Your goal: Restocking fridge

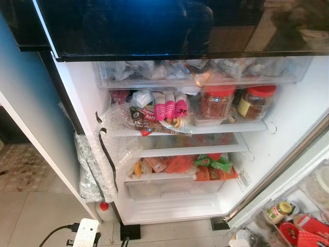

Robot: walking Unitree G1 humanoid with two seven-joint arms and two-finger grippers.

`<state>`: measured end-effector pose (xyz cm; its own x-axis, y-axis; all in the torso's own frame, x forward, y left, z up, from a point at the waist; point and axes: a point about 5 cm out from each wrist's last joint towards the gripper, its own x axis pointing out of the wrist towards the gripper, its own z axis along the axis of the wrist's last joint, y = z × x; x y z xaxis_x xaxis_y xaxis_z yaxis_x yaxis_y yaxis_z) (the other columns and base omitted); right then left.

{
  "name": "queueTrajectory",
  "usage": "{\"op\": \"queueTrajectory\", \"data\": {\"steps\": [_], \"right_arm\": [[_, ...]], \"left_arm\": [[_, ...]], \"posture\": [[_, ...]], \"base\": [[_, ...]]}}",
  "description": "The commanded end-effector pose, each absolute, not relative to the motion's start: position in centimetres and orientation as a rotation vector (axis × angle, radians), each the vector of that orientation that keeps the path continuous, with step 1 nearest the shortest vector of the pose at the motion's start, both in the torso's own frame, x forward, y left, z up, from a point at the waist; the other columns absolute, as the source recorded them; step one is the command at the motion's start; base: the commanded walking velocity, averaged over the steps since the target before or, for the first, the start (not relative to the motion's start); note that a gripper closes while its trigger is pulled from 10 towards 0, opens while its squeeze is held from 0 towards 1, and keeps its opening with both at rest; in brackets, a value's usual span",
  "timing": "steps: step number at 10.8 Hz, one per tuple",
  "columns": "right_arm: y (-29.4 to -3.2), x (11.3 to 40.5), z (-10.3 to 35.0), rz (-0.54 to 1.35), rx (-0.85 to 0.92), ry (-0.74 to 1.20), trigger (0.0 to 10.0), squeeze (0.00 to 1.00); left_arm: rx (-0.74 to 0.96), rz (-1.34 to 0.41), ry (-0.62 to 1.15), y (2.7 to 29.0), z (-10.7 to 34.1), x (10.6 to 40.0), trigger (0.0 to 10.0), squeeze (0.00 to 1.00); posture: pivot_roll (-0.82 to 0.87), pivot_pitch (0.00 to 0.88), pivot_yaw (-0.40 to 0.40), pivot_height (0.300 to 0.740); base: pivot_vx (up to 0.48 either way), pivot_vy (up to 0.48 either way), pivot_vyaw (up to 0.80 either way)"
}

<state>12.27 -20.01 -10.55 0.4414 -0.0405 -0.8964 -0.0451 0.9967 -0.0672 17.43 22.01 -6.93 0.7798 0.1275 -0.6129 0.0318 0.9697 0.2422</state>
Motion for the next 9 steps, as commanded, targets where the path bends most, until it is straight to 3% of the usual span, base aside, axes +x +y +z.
{"op": "queueTrajectory", "data": {"steps": [1, 9], "right_arm": [[-20.1, 12.0, -10.6, -0.018, -0.071, 1.120, 10.0, 0.00], [-20.2, 12.1, -10.6, -0.028, -0.068, 1.114, 10.0, 0.00]], "left_arm": [[0.218, 0.047, 0.624, 21.9, -6.6, 17.5, 10.0, 0.00], [0.160, -0.021, 0.359, 21.1, -4.6, 18.3, 10.0, 0.00]], "posture": [[-0.11, 0.029, -0.050, 0.740], [-0.12, 0.032, -0.048, 0.740]], "base": [[0.000, 0.000, 0.00], [0.000, 0.000, 0.00]]}}
